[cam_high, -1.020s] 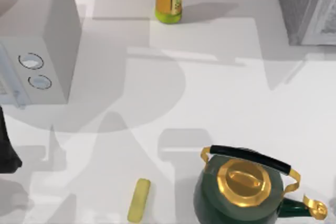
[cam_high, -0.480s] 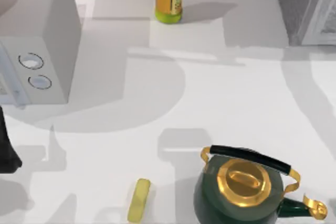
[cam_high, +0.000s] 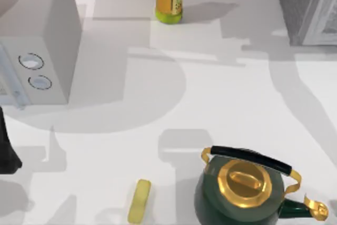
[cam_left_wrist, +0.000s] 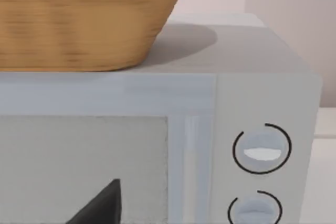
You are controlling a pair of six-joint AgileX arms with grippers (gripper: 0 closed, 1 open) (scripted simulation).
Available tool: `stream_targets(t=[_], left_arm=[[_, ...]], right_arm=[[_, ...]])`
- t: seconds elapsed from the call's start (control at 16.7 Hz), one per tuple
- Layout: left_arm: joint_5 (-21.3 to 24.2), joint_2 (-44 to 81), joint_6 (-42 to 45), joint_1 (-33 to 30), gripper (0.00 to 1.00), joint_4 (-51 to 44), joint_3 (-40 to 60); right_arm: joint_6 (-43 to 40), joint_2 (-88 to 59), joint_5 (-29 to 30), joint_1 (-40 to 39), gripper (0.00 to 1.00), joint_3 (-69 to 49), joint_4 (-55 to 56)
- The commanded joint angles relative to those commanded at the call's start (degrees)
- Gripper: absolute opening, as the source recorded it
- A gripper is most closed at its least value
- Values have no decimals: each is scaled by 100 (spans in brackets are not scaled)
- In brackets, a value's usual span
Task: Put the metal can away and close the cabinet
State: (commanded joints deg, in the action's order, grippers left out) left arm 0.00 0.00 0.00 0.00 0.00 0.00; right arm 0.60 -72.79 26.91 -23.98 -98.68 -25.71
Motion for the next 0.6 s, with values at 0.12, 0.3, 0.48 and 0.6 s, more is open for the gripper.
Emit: stream_targets(t=[0.12,0.3,0.48,0.6], left_arm=[[0,0,0,0,100,0,0],[0,0,0,0,100,0,0],[0,0,0,0,100,0,0],[0,0,0,0,100,0,0]], right_arm=[[-6,-96,-61,48,100,-79,25],[-1,-407,-208,219,100,-306,122],[-1,-732,-374,377,100,-507,208],[5,-865,-464,477,100,-607,263]])
